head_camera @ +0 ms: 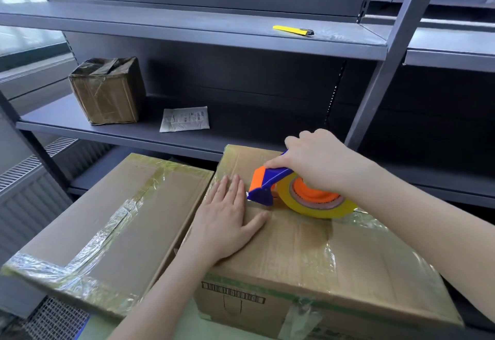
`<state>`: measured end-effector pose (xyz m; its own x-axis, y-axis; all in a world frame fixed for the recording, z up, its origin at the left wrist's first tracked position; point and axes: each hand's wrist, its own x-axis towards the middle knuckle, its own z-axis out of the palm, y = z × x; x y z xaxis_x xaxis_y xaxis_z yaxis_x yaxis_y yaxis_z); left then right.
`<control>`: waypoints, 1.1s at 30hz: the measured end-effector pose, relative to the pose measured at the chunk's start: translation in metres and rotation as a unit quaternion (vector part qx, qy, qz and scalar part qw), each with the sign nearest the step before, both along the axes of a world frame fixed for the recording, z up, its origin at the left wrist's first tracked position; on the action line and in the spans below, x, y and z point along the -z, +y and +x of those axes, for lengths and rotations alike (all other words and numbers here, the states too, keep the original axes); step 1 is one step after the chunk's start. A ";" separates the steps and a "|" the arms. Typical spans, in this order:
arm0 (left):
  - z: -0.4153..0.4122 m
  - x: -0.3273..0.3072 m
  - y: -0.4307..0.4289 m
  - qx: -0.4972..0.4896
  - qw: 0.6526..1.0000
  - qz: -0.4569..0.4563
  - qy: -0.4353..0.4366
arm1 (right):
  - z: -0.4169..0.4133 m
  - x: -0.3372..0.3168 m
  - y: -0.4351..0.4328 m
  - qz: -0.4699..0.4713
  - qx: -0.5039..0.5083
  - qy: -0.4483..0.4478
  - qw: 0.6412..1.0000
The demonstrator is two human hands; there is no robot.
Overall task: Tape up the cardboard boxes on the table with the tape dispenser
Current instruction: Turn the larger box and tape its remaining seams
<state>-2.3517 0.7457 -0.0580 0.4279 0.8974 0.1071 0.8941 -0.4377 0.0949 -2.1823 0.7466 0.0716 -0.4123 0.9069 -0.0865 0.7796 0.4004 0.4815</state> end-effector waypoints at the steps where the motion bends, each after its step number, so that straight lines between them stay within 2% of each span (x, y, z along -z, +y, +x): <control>1: -0.001 0.000 0.002 0.002 1.000 0.000 0.008 | -0.002 0.000 0.001 -0.001 -0.005 -0.004 1.000; 11: -0.020 -0.001 0.016 0.017 0.999 -0.012 0.027 | -0.011 -0.004 0.007 -0.035 0.007 0.008 0.999; 23: -0.018 -0.007 0.011 -0.005 0.999 -0.044 0.030 | 0.034 -0.015 -0.011 -0.029 -0.004 0.062 0.998; 27: -0.017 -0.010 0.011 -0.012 0.998 -0.053 0.023 | 0.069 -0.022 -0.030 -0.028 0.044 0.044 0.998; 33: -0.011 -0.014 0.006 -0.001 0.998 -0.054 0.025 | 0.064 -0.005 -0.039 0.014 0.019 0.004 1.000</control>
